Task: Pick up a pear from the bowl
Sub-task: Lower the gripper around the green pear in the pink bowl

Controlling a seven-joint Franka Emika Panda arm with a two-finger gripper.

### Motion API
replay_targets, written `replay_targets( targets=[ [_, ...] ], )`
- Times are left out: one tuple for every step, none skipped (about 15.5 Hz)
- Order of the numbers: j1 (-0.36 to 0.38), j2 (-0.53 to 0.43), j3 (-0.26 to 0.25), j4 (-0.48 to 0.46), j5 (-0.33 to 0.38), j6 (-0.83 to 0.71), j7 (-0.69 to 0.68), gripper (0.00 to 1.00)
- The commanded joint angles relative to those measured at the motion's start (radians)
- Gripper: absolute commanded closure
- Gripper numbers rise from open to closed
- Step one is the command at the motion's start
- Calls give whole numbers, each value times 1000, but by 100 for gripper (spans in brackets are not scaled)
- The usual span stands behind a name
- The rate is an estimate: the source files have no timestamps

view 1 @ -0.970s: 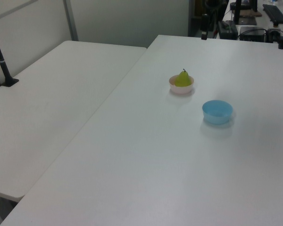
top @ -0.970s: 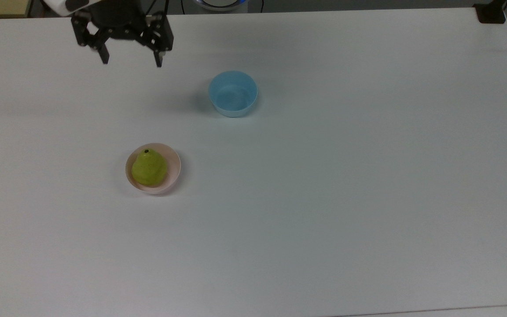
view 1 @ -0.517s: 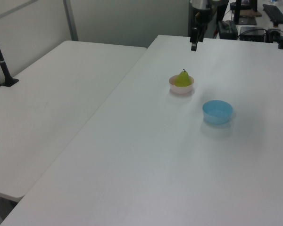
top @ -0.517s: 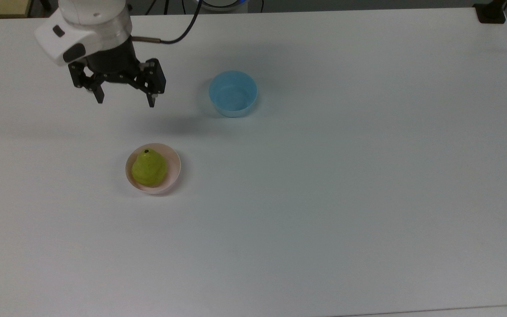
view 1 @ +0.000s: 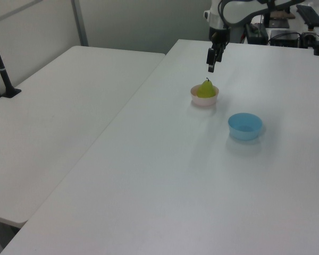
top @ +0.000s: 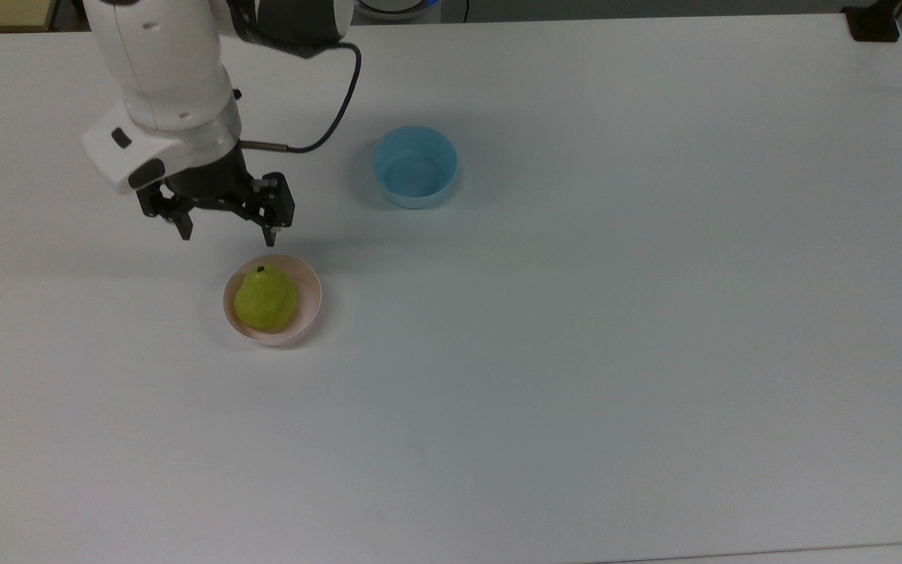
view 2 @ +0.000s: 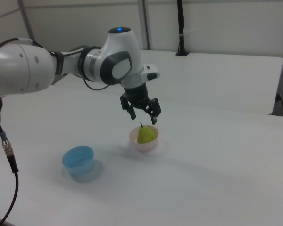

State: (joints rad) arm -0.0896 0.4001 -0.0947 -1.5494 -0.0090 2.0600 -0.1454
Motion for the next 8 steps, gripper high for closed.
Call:
replay_targets(
  targets=[
    [10, 40, -4, 0, 1, 55, -11, 10],
    [11, 51, -2, 0, 1, 69, -6, 10],
    [11, 58, -2, 0, 1, 80, -5, 10],
    [11, 63, 0, -1, 1, 86, -6, 10],
    [13, 71, 0, -1, 1, 92, -5, 10],
    [16, 78, 1, -1, 1, 98, -5, 11],
    [22, 82, 1, -1, 1, 107, -5, 10],
    [27, 85, 1, -3, 1, 114, -3, 10]
  ],
)
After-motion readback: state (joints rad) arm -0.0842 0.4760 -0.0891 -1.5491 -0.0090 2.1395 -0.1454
